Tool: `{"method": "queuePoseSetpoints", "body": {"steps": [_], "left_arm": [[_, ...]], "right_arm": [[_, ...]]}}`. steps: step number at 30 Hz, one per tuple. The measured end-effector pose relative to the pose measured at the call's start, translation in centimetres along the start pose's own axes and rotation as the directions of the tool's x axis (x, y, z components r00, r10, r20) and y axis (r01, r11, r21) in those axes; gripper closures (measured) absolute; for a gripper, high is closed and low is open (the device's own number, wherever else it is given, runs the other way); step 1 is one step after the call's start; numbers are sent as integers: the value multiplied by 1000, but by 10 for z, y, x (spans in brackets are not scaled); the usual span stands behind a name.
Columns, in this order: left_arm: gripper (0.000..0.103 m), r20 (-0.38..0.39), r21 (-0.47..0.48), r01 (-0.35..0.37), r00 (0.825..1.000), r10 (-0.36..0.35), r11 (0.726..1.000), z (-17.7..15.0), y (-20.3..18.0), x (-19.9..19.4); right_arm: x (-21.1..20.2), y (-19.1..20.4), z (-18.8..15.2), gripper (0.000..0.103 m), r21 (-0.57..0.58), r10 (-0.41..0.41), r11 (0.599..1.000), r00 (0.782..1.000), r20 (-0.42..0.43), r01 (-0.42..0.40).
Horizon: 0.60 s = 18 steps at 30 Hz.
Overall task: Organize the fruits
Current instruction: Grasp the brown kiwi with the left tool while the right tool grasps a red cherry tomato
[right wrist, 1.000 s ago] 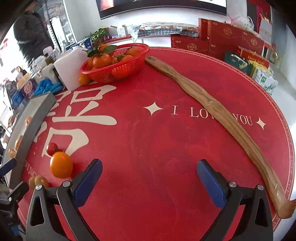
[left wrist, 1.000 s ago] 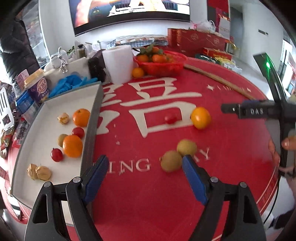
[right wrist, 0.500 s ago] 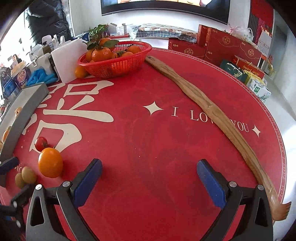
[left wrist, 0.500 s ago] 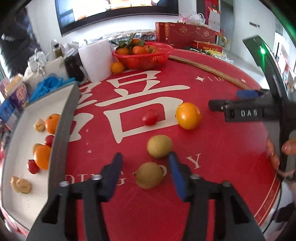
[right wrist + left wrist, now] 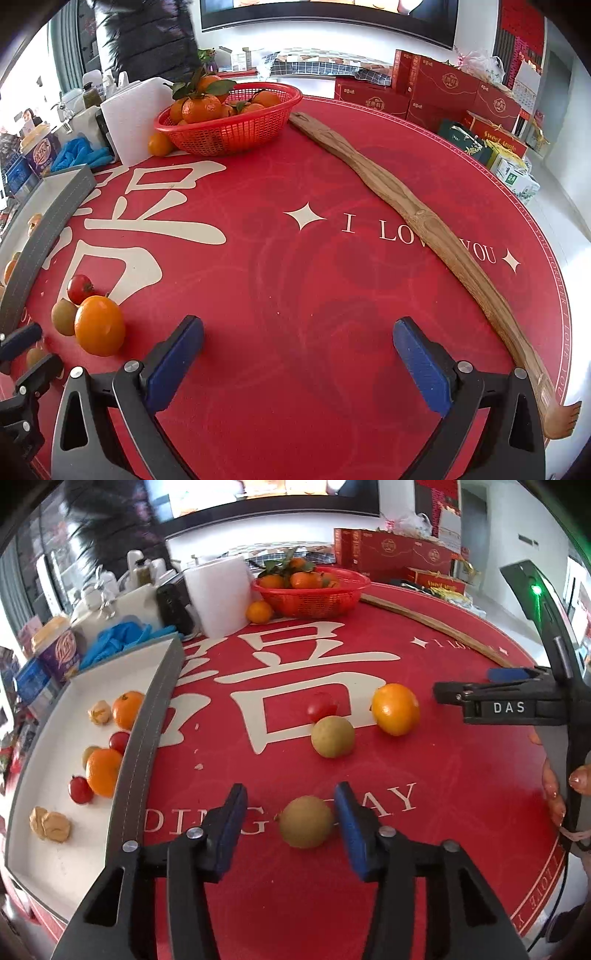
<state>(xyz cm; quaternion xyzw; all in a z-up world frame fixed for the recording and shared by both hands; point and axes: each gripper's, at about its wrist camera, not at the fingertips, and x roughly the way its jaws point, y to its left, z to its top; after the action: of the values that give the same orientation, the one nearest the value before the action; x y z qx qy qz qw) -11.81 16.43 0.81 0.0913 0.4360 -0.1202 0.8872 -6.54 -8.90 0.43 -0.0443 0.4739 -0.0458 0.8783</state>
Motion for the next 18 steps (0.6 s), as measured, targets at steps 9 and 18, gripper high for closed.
{"method": "queuePoseSetpoints", "body": {"steps": [9,18], "left_arm": [[71,13,12,-4,1000,4,1000,-3,-9,-3],[71,40,-79,26,999,-23,997,-10,10,-19]], "right_arm": [[-21,15,21,0,-24,164,986,986,27,-163],[-20,116,40,0,-332,227,916,973,-33,-225]]}}
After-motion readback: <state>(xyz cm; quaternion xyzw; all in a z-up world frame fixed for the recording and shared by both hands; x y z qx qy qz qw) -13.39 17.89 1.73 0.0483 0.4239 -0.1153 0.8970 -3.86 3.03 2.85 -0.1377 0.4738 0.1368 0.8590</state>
